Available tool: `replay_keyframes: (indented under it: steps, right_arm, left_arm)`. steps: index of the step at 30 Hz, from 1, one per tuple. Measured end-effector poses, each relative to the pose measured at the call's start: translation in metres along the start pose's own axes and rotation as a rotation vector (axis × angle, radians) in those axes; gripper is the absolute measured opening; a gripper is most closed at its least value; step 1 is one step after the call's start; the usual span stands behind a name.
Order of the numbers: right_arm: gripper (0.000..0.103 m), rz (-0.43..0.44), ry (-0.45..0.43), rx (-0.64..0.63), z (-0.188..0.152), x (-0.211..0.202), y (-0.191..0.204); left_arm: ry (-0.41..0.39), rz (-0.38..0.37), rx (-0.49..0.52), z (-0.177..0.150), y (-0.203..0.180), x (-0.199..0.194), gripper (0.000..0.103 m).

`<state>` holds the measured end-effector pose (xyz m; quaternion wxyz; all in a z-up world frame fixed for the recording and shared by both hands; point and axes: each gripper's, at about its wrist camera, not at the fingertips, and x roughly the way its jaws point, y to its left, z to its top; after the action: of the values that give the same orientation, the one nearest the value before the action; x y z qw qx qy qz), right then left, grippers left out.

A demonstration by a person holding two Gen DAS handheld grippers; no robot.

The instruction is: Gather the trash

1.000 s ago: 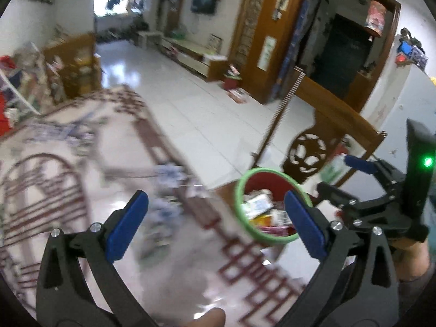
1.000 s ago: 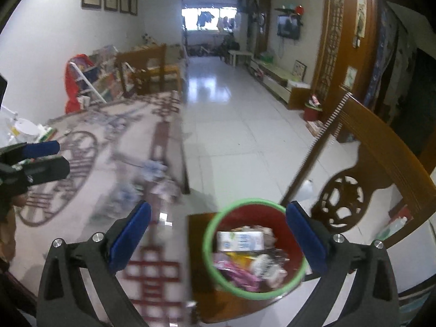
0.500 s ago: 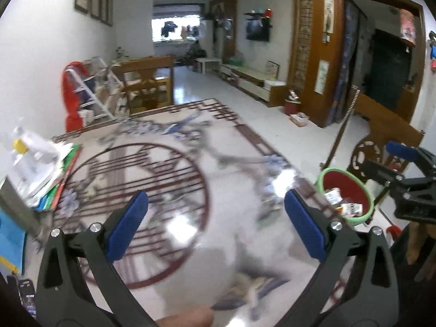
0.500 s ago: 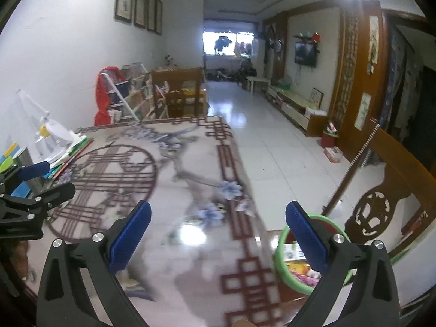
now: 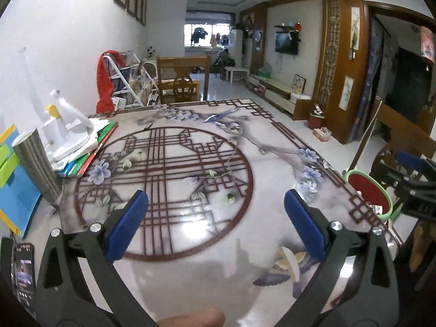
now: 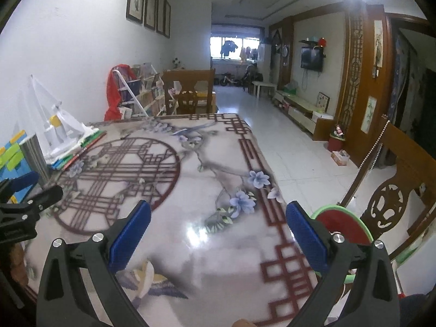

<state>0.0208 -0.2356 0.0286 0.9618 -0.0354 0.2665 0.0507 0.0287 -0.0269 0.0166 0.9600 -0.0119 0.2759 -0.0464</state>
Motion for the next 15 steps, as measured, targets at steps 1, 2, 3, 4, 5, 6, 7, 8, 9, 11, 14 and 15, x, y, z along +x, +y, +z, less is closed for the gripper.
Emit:
replay_keyframes:
  steps: [1,2,3,4,5,6,7,8,9,11,14,15]
  right_arm:
    - [0.096,-0.006,-0.001,-0.005,-0.002,0.000,0.001]
    - [0.096,-0.011,-0.006,-0.006,-0.003,-0.001,0.000]
    - [0.096,-0.022,-0.013,-0.004,-0.005,-0.002,-0.001]
    - [0.096,-0.029,-0.011,0.000,-0.006,-0.002,-0.002]
    - [0.096,-0.030,-0.009,0.004,-0.008,-0.002,-0.003]
    - [0.096,-0.032,-0.009,0.008,-0.008,-0.002,-0.005]
    - [0.096,-0.039,-0.012,0.012,-0.008,-0.002,-0.005]
    - [0.096,-0.039,-0.014,0.014,-0.009,-0.003,-0.007]
    - [0.096,-0.039,-0.016,0.015,-0.009,-0.003,-0.007]
    - [0.096,-0.045,-0.021,0.015,-0.009,-0.004,-0.007]
    - [0.096,-0.044,-0.021,0.018,-0.010,-0.004,-0.007]
    - [0.096,-0.045,-0.023,0.017,-0.010,-0.004,-0.007]
  left_arm:
    - [-0.001,-0.007,-0.007,-0.002,-0.001,0.000,0.098]
    - [-0.003,-0.004,-0.002,-0.004,-0.002,0.000,0.098]
    - [-0.007,0.007,0.013,-0.006,-0.004,-0.001,0.098]
    - [-0.016,0.018,0.033,-0.006,-0.007,-0.001,0.098]
    - [-0.025,0.021,0.043,-0.006,-0.008,-0.002,0.098]
    - [-0.032,0.022,0.046,-0.006,-0.009,-0.003,0.098]
    - [-0.034,0.020,0.044,-0.006,-0.008,-0.003,0.098]
    - [-0.038,0.014,0.035,-0.006,-0.007,-0.004,0.098]
    - [-0.039,0.008,0.029,-0.006,-0.006,-0.004,0.098]
    - [-0.033,0.006,0.025,-0.008,-0.005,-0.003,0.098]
    - [-0.018,0.007,0.033,-0.012,-0.006,-0.001,0.098]
    - [-0.017,0.009,0.039,-0.013,-0.007,0.000,0.098]
